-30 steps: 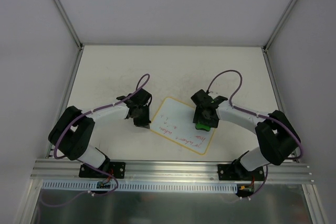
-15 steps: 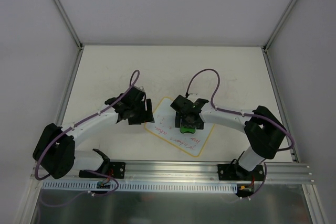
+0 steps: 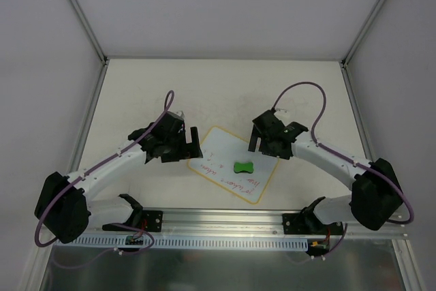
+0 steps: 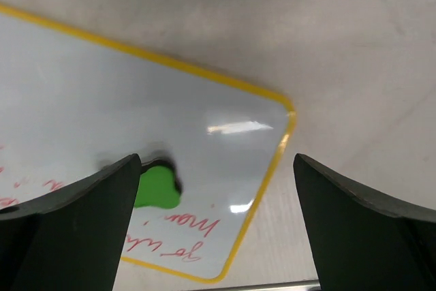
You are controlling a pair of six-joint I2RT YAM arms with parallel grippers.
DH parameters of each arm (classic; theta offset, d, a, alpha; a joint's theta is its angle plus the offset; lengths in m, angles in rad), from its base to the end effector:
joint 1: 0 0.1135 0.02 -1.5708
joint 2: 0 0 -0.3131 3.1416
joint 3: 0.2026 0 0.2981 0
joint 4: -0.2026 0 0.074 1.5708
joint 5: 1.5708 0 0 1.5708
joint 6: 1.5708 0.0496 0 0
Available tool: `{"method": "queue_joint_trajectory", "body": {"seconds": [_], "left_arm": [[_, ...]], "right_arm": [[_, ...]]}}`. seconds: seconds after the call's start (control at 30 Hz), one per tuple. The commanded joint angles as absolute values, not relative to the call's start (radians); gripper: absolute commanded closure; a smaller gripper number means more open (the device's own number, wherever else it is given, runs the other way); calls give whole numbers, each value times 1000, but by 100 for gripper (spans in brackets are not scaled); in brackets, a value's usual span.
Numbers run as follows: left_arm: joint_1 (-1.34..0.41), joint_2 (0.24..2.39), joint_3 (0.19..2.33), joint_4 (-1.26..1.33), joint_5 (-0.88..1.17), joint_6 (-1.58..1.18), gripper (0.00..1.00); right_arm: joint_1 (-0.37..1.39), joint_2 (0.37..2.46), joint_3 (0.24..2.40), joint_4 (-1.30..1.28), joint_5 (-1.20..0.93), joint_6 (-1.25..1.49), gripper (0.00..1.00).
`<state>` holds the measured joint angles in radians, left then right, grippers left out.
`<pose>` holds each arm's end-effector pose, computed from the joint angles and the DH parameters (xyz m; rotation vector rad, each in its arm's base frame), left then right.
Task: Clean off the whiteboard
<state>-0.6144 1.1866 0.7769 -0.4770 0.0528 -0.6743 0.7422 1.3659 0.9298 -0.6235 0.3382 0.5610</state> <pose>0.2211 -0.1592 0.2467 -0.0526 2.5595 -0.6015 0.2362 0.1943 0.2457 -0.1167 2.5353 0.0576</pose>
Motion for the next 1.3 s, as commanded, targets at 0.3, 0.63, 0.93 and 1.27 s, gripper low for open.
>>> {"method": "queue_joint_trajectory", "body": {"seconds": [0.3, 0.63, 0.93, 1.27], "left_arm": [[-756, 1296, 870, -495, 40, -755, 5], [-899, 1454, 1012, -494, -4, -781, 10], [-945, 1545, 1057, -491, -44, -798, 11], [-976, 1657, 1166, -492, -110, -795, 14]], "right_arm": [[535, 1332, 769, -566, 207, 445, 14], [531, 1393, 695, -466, 178, 537, 40], [514, 1474, 702, -407, 173, 552, 70], [511, 1592, 759, -308, 160, 543, 80]]}}
